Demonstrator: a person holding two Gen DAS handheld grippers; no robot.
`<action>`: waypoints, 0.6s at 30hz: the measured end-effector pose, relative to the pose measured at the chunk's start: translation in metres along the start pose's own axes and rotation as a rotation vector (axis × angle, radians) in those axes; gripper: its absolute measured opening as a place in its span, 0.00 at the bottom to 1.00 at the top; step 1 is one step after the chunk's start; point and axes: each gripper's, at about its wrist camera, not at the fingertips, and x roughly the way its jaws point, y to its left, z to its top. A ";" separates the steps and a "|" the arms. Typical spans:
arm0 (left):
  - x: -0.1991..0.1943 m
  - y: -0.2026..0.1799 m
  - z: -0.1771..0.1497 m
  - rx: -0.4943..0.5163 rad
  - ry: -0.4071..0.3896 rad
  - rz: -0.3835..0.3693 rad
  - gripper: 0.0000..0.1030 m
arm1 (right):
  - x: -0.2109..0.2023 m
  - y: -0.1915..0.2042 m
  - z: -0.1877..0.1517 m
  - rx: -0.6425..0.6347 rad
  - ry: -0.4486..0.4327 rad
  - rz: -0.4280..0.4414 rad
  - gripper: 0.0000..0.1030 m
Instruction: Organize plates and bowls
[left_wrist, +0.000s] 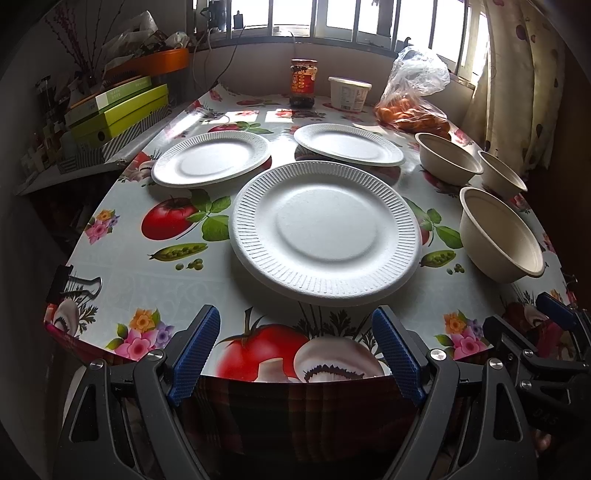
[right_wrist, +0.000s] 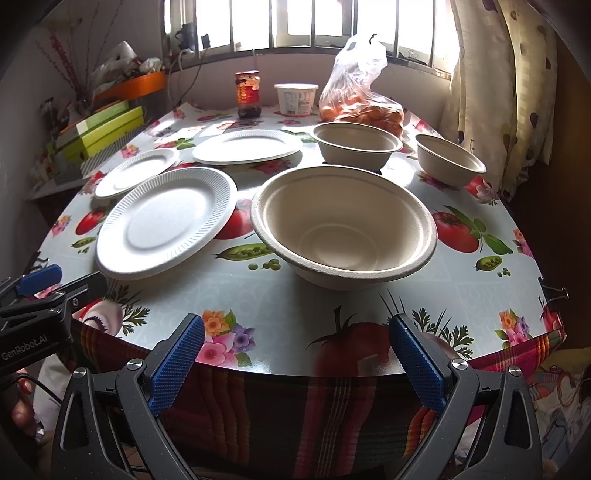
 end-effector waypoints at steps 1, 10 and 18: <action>0.000 0.000 0.000 0.000 -0.001 0.000 0.82 | 0.000 0.000 0.000 0.000 0.000 0.000 0.98; 0.000 0.000 -0.001 0.002 -0.001 0.001 0.82 | 0.000 0.000 0.000 0.000 -0.001 0.001 0.98; 0.000 0.000 -0.001 0.002 -0.001 0.001 0.82 | 0.001 -0.001 0.001 0.001 0.000 0.002 0.98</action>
